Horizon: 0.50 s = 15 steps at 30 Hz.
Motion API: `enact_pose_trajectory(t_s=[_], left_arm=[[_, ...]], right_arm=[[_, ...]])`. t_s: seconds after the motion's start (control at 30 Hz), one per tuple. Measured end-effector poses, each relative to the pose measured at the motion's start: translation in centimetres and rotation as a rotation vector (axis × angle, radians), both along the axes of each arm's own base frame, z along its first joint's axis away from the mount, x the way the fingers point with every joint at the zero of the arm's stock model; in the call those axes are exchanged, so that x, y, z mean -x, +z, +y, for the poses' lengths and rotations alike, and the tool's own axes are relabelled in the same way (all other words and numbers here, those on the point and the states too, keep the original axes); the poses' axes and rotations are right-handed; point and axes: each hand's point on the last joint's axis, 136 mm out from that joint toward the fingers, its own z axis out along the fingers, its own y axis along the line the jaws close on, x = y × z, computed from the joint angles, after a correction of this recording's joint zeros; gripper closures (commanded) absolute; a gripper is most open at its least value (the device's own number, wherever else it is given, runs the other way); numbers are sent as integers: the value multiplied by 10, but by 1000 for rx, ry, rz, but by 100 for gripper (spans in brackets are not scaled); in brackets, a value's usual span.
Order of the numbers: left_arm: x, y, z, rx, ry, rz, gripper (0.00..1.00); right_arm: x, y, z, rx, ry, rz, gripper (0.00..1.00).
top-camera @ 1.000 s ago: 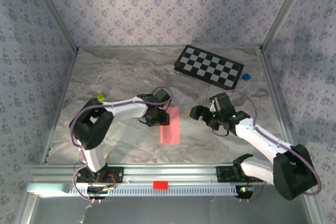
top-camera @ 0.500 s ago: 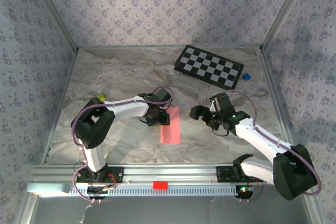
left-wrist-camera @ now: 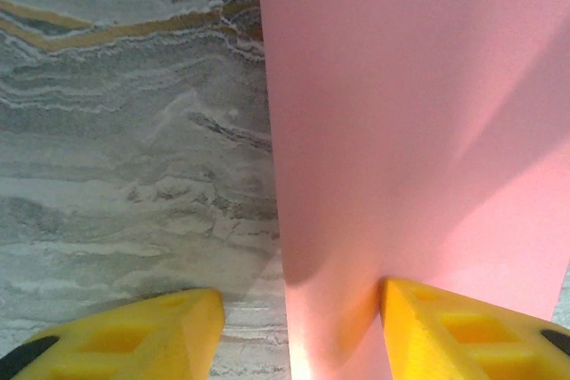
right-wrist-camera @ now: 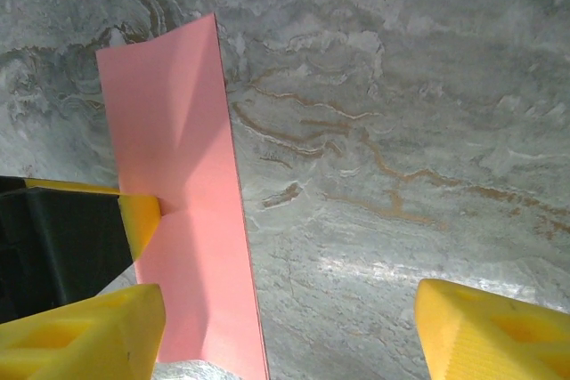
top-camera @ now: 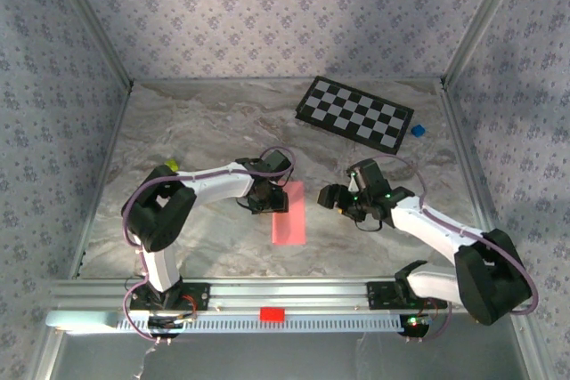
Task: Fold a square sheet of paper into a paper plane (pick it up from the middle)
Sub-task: Hold the square sheet of paper at the center of the table.
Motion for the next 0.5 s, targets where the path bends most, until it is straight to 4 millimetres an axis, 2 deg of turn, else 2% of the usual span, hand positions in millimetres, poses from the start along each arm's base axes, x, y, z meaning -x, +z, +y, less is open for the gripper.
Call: enact_pose_trajectory(t_s=[0.1, 0.4, 0.5], left_arm=[[0, 0, 0, -1, 6, 2, 48], [0, -1, 0, -2, 15, 5, 47], [0, -1, 0, -4, 20, 6, 48]], right_arm=[[0, -2, 2, 1, 8, 5, 34], [4, -11, 6, 14, 27, 31, 34], [4, -12, 7, 15, 30, 32, 42]])
